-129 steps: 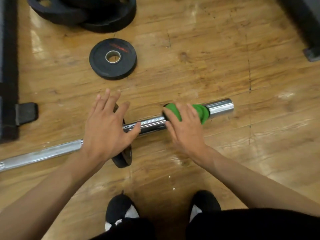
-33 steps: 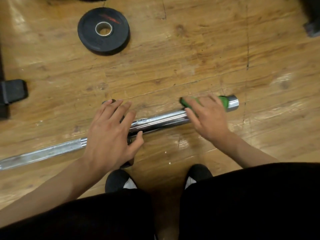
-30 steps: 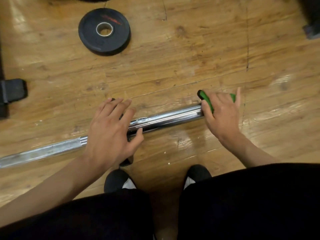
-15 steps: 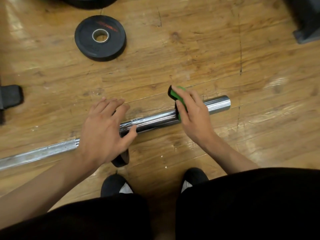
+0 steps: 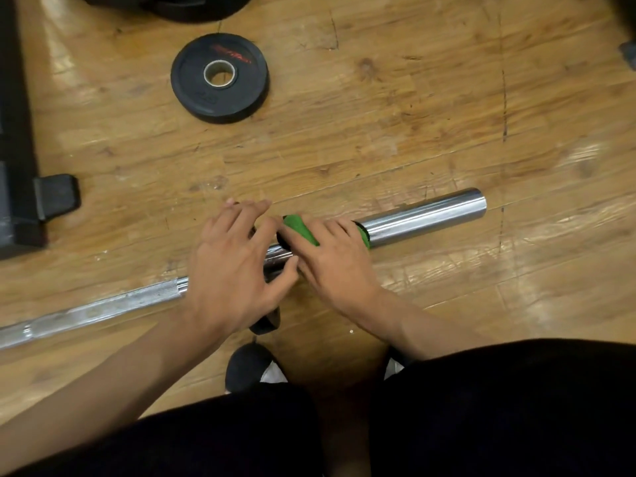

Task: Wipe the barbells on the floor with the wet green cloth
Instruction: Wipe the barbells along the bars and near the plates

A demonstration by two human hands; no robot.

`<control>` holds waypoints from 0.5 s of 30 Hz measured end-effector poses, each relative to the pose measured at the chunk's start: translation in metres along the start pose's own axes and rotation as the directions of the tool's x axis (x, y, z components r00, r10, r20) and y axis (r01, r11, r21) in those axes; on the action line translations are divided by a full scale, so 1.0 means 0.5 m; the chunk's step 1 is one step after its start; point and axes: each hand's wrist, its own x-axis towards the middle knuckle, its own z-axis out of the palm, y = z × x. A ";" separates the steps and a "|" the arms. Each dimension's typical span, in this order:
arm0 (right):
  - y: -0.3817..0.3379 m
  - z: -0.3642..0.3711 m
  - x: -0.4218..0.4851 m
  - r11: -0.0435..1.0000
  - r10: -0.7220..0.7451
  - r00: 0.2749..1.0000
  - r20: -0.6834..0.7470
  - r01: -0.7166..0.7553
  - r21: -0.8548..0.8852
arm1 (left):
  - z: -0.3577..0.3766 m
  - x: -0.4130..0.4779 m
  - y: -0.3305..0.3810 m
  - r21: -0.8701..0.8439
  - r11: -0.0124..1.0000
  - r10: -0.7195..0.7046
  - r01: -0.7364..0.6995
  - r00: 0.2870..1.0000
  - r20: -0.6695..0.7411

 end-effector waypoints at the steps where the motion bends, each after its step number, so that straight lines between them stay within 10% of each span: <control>1: 0.014 -0.003 0.002 0.999 -0.019 1.000 -0.007 0.019 -0.037 | -0.002 -0.002 0.000 -0.002 1.000 -0.002 0.002 1.000 -0.011; 11: 0.240 -0.082 -0.061 0.808 0.561 0.801 -0.211 -0.585 -0.073 | 0.003 -0.032 0.022 0.011 0.998 -0.065 0.066 0.993 -0.102; 15: 0.077 -0.041 -0.029 0.930 0.355 0.930 -0.093 -0.361 -0.068 | 0.009 -0.041 0.030 0.027 0.999 -0.033 0.035 0.996 -0.083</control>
